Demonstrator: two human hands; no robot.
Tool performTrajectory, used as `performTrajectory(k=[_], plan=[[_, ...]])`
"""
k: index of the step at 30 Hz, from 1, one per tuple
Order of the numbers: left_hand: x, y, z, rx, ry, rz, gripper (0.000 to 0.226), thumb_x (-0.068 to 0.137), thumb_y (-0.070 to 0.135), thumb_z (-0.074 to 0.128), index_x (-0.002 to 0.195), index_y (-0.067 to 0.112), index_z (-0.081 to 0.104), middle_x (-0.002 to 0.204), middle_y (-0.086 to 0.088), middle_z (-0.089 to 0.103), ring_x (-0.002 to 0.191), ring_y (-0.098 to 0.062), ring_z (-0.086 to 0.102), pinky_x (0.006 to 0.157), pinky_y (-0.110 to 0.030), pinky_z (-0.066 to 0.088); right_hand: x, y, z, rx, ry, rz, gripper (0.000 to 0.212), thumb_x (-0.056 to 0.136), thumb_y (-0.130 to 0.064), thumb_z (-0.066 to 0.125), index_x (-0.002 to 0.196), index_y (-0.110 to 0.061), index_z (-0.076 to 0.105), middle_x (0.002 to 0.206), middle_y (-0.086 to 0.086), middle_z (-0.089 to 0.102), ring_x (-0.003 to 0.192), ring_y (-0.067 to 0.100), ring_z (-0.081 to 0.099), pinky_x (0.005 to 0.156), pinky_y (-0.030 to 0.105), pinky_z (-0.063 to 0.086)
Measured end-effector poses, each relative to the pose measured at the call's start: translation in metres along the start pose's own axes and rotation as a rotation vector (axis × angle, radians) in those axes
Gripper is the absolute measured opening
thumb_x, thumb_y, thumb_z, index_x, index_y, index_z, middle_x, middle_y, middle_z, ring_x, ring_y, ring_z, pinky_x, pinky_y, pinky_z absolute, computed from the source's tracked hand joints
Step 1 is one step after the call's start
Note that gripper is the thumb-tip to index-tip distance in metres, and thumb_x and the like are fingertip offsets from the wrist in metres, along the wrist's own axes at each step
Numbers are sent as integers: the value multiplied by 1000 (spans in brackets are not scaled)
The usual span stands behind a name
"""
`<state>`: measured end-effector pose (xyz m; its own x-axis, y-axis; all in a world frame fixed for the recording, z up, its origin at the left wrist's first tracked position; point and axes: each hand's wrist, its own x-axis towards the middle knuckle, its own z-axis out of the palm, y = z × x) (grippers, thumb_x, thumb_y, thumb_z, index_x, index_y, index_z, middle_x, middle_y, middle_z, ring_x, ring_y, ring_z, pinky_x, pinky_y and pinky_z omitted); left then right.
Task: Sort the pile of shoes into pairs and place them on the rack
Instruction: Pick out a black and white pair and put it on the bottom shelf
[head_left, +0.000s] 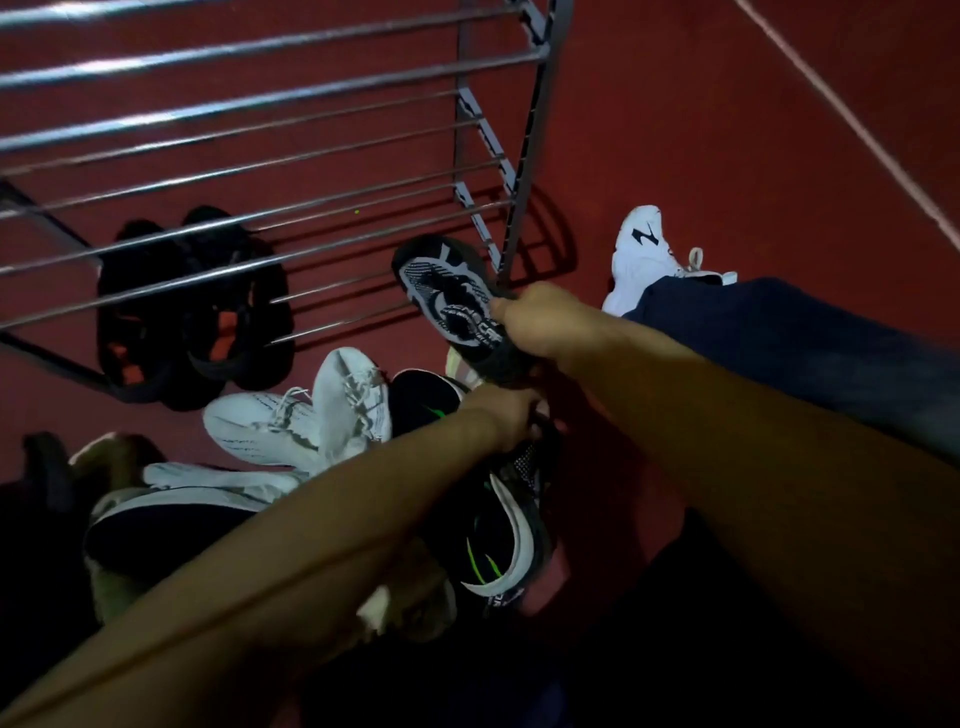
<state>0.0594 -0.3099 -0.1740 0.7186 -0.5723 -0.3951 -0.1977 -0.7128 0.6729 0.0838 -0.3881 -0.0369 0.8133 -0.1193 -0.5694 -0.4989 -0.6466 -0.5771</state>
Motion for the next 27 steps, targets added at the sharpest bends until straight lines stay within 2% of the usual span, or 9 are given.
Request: performTrajectory(k=[2,5,8,11,13,17,23,25,27], plan=[[-19,4,-9,-23,47,39,22,85,19,70,107,17,70,104,2,72,93,-13,65,80,-24,50,-3,0,-6,-142,44,-52,34,100,-30,45,114,-3,61,118,15,63,91,30,61,68,29,45],[-68,9,-22,-122,63,116,19,83,12,71,102,16,72,97,2,75,90,-12,69,81,-29,54,-12,4,-6,-250,101,-68,24,96,-30,47,101,-9,58,115,16,63,85,31,56,64,29,41],[-121,12,-36,-156,123,190,19,83,18,74,102,18,73,94,4,75,90,-10,65,84,-29,53,-18,4,0,-301,98,-42,37,97,-35,45,112,-5,60,117,19,63,88,32,55,72,30,41],[-174,20,-63,-98,308,228,19,82,32,75,100,35,70,97,18,70,91,-10,51,80,-22,43,-27,-2,1,-290,73,-65,47,97,-41,43,121,-4,58,121,18,62,92,32,59,73,30,40],[-199,27,-88,-163,483,201,22,81,33,75,99,41,66,93,19,68,90,-8,55,78,-25,44,-33,-5,3,-268,42,-70,52,98,-43,42,127,-3,55,127,19,59,104,35,60,75,30,40],[-229,10,-140,-380,661,20,10,89,28,69,98,29,68,80,13,66,75,-4,65,70,-25,50,-47,-16,18,-206,-45,-99,52,99,-44,42,131,-4,54,132,16,57,112,33,58,82,29,42],[-226,-53,-153,-652,745,-342,23,92,35,64,106,18,70,101,5,71,92,-12,68,89,-32,54,-61,-26,50,-191,-110,-52,52,96,-45,45,124,-4,59,128,20,59,107,35,63,93,37,52],[-222,-79,-144,-724,819,-505,49,86,46,68,123,14,63,114,-3,68,104,-23,66,96,-40,53,-62,-23,69,-133,-190,-21,46,99,-36,46,118,4,57,112,19,63,89,36,68,80,39,60],[-219,-96,-128,-772,819,-686,71,83,55,63,139,13,47,126,-10,61,111,-32,62,89,-38,54,-67,-20,88,-94,-233,30,30,102,-28,45,112,0,50,106,11,55,80,29,66,55,26,60]])
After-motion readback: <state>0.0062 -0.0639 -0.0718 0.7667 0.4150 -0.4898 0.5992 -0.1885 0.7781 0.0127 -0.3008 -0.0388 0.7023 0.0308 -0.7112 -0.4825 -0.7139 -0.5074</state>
